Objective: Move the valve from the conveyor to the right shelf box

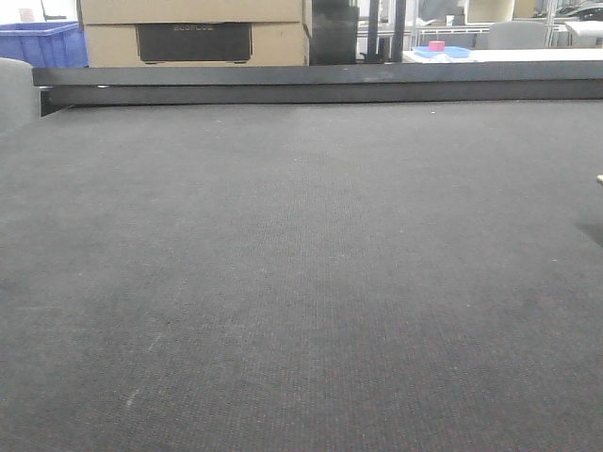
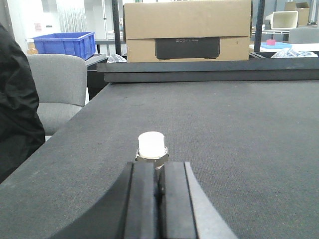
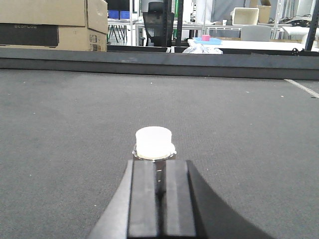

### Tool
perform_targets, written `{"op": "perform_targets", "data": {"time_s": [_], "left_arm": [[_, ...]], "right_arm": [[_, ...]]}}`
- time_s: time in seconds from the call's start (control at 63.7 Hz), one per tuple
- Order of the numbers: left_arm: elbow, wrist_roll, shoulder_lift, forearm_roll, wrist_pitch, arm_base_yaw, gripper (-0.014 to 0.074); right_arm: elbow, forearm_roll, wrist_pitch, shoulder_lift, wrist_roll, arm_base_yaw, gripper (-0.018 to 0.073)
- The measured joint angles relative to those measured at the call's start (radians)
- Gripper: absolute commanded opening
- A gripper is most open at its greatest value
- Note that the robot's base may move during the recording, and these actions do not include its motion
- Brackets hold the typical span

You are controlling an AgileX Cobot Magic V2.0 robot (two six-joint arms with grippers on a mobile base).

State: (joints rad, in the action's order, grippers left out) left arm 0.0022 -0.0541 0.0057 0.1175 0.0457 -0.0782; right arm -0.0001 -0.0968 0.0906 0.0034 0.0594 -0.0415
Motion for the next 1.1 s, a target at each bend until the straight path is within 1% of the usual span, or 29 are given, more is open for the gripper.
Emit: {"op": "perform_targets", "data": {"time_s": [0.502, 0.597, 0.675, 0.816, 0.926, 1.021, 1.099], "left_arm": [[0.0, 0.0, 0.0, 0.0, 0.0, 0.0, -0.0111], [0.0, 0.0, 0.0, 0.0, -0.014, 0.0, -0.0111], [0.0, 0.0, 0.0, 0.0, -0.028, 0.0, -0.0111], [0.0, 0.0, 0.0, -0.007, -0.034, 0.0, -0.0111], [0.0, 0.0, 0.0, -0.015, -0.07, 0.0, -0.0111], [0.0, 0.0, 0.0, -0.019, -0.108, 0.0, -0.0111], [-0.021, 0.0, -0.001, -0.019, -0.091, 0.0, -0.0111]], "right_arm": [[0.0, 0.0, 0.0, 0.0, 0.0, 0.0, -0.0162], [0.0, 0.0, 0.0, 0.0, 0.0, 0.0, -0.0162], [0.0, 0.0, -0.017, 0.0, 0.0, 0.0, -0.0162], [0.0, 0.0, -0.091, 0.0, 0.0, 0.0, -0.0162], [0.0, 0.0, -0.131, 0.0, 0.0, 0.0, -0.0162], [0.0, 0.0, -0.151, 0.0, 0.0, 0.0, -0.0162], [-0.03, 0.0, -0.125, 0.0, 0.0, 0.0, -0.0162]]}}
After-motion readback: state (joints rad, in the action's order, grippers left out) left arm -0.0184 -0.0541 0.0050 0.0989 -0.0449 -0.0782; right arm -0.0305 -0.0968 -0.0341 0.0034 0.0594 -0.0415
